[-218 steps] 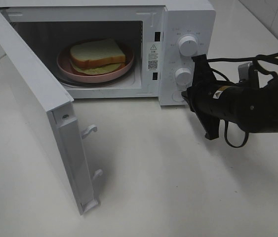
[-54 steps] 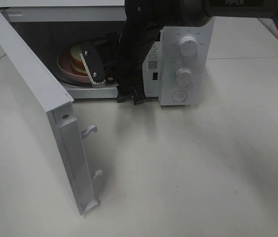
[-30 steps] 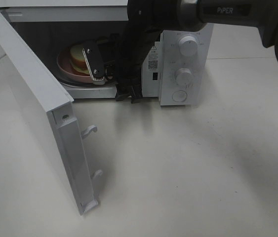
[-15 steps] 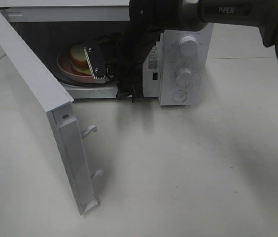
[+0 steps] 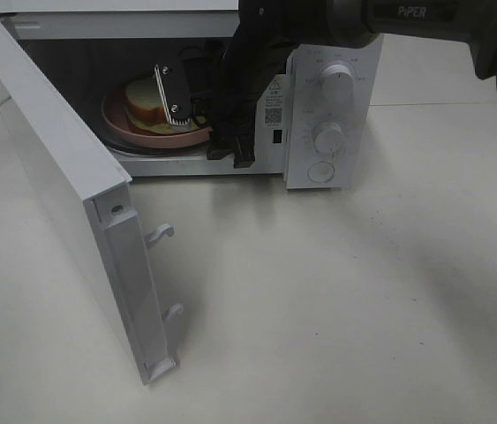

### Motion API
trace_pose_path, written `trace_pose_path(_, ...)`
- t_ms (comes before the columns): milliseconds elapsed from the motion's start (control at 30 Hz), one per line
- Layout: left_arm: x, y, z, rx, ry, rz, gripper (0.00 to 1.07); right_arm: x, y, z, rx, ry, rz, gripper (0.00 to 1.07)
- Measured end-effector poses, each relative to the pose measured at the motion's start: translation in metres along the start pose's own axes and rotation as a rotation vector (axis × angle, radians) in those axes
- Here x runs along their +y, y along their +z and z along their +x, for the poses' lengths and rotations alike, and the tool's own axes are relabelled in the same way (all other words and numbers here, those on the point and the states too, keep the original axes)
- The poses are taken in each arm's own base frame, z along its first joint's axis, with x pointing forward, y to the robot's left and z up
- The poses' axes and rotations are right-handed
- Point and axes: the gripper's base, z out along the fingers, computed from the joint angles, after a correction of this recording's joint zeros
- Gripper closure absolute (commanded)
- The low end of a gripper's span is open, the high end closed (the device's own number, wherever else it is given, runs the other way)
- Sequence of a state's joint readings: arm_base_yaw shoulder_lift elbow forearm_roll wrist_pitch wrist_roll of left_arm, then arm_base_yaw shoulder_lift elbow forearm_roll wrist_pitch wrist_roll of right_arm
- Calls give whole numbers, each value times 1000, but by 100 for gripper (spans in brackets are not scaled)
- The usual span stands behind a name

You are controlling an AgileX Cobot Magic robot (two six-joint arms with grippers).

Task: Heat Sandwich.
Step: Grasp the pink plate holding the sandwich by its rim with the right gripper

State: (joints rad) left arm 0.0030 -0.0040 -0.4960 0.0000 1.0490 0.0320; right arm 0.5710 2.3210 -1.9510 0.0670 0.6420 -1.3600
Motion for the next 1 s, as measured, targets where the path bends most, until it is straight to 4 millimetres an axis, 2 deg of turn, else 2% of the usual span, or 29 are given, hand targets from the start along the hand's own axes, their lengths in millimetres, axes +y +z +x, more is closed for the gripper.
trace_pose_path(600,0,0,0,0,0,0,30,-6,3,5,-6,11,56,41)
trace_pose_path(1000,0,0,0,0,0,0,30,-1,36,8,-1,22,37,43)
